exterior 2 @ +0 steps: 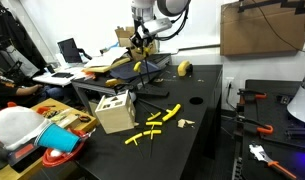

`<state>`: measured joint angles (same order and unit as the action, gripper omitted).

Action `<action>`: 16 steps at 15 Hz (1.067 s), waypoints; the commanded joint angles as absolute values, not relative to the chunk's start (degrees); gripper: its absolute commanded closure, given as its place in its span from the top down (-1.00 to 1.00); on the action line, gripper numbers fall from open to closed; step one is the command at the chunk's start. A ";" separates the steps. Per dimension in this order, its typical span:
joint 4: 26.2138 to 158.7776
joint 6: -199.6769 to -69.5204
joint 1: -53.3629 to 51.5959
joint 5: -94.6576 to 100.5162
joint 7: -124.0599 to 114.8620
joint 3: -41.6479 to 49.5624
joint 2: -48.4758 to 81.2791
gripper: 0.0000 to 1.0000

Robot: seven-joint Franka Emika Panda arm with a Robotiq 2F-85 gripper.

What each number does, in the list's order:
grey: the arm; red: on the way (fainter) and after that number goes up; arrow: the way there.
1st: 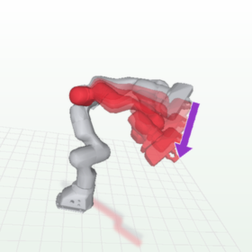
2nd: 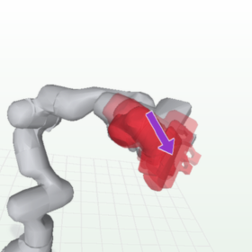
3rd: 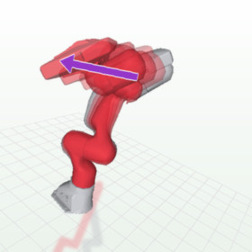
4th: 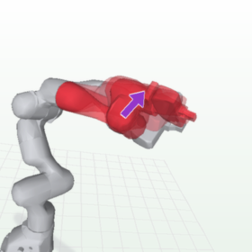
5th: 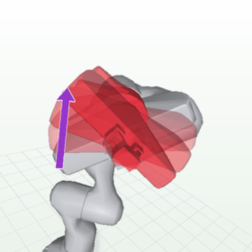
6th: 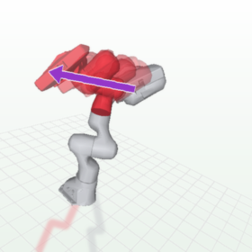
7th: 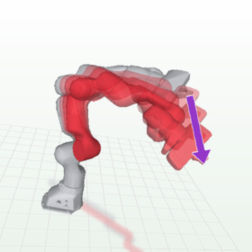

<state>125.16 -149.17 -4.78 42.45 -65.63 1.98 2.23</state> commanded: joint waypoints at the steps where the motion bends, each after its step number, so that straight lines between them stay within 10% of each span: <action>1: 122.45 -146.45 -4.32 48.05 -74.52 1.40 4.45 -0.89; 16: 108.34 -140.57 -5.31 51.29 -90.75 3.46 19.67 -0.89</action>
<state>112.39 -142.74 -4.71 52.44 -88.39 2.75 17.34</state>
